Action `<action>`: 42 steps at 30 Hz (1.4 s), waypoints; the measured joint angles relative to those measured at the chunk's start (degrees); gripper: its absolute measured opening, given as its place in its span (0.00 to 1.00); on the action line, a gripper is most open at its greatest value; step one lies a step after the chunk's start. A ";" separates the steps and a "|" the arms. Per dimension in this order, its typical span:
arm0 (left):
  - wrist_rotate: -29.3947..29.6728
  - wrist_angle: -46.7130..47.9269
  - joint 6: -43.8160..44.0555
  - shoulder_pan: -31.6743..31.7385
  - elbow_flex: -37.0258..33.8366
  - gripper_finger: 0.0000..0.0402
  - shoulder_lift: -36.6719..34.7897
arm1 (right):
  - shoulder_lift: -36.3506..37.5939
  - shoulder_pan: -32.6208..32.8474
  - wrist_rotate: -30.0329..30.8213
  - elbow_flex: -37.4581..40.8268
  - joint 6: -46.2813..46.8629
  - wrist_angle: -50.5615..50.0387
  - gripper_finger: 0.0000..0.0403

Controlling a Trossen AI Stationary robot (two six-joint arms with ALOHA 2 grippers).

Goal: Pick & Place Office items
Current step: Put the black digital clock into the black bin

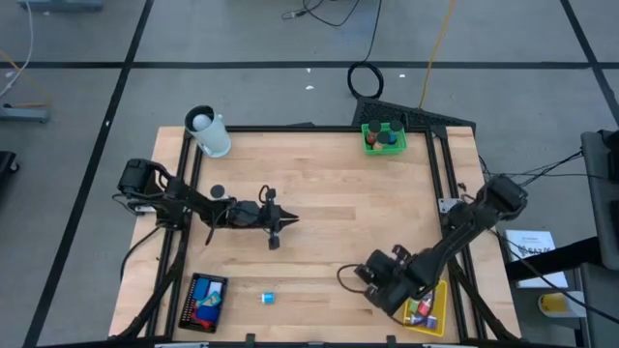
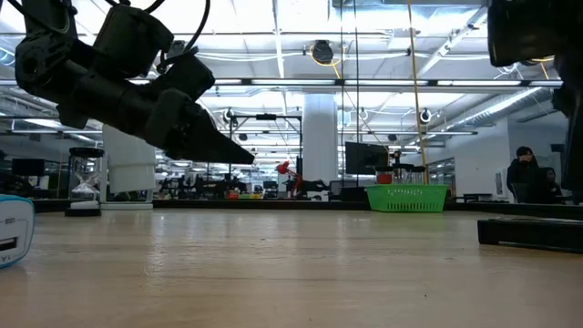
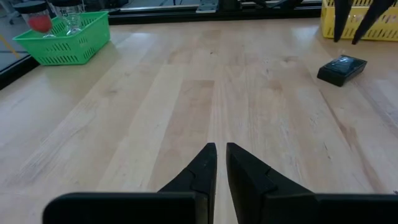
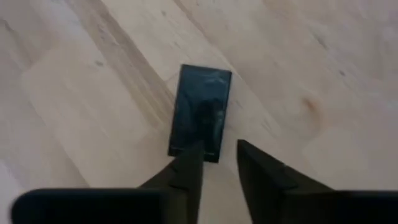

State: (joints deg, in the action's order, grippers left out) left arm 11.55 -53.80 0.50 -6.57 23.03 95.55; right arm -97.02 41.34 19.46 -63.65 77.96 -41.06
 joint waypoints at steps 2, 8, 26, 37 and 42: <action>0.00 0.05 0.04 0.00 0.00 0.11 0.00 | -1.53 0.37 -0.24 -1.47 1.17 -1.77 0.29; 0.02 0.09 0.28 0.00 0.00 0.11 0.00 | -2.22 0.43 -0.26 -2.40 2.98 -0.92 0.52; 0.07 0.33 0.47 0.00 0.00 0.11 0.00 | -7.73 0.68 -1.72 -2.40 1.72 0.07 0.60; 0.08 0.51 2.26 0.00 0.00 0.11 0.00 | -7.71 0.68 0.07 -2.40 -0.91 0.42 0.47; -4.49 3.91 15.56 1.38 0.00 0.11 0.02 | -7.62 0.68 0.07 -0.48 -2.52 3.08 0.45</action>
State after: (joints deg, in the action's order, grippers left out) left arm 7.06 -49.89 16.06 -5.19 23.03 95.57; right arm -104.64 42.02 19.53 -64.12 75.44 -37.98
